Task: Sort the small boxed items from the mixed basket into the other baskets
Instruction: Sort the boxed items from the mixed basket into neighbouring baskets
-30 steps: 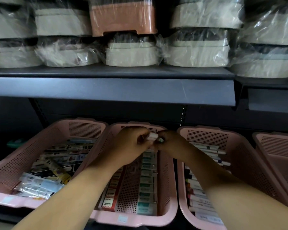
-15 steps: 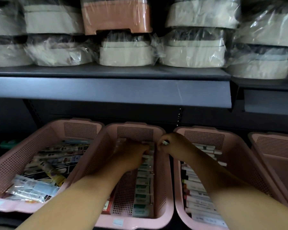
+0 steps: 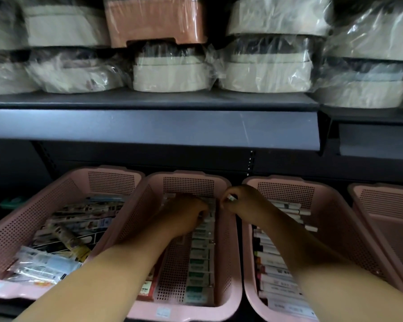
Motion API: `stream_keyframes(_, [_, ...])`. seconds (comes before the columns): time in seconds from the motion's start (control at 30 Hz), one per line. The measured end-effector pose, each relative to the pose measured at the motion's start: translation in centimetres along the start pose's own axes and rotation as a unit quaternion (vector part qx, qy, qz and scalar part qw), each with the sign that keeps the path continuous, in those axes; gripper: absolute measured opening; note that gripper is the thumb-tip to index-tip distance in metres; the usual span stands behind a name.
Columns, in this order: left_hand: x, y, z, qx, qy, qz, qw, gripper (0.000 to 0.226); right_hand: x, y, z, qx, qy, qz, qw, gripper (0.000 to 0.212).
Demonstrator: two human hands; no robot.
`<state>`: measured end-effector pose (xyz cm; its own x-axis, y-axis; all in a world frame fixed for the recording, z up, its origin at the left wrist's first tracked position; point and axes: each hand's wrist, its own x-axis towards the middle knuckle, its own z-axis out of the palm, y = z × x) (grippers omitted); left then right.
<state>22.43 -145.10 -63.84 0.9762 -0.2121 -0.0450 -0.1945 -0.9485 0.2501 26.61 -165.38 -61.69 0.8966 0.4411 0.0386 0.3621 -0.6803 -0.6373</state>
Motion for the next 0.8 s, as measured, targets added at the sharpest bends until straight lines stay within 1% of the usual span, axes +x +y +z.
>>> stream_keyframes(0.17, [1.4, 0.0, 0.7, 0.017, 0.014, -0.003, 1.0, 0.012, -0.1, 0.2, 0.0, 0.017, 0.009, 0.011, 1.0, 0.011])
stream_keyframes(0.27, [1.9, -0.4, 1.3, 0.029, 0.035, 0.0, 0.999, 0.015, 0.0, 0.4, 0.0, 0.035, 0.01, 0.024, 0.999, 0.01])
stream_keyframes(0.5, [1.6, -0.5, 1.5, 0.044, 0.057, 0.016, 0.997, 0.013, 0.1, 0.5, -0.1, 0.036, 0.01, 0.025, 0.999, 0.008])
stream_keyframes(0.67, [1.3, -0.5, 1.4, 0.008, 0.048, 0.001, 0.999, 0.012, 0.0, 0.1, -0.5, 0.026, -0.018, 0.015, 0.999, 0.012])
stream_keyframes(0.73, [1.3, -0.2, 0.8, -0.017, 0.05, 0.004, 0.999, 0.015, -0.1, 0.0, -0.9, 0.057, -0.037, 0.024, 0.997, 0.008])
stream_keyframes(0.8, [1.1, 0.3, -0.2, -0.09, 0.058, -0.001, 0.994, 0.012, -0.1, -0.1, -1.2, 0.12, -0.046, 0.028, 0.991, 0.007])
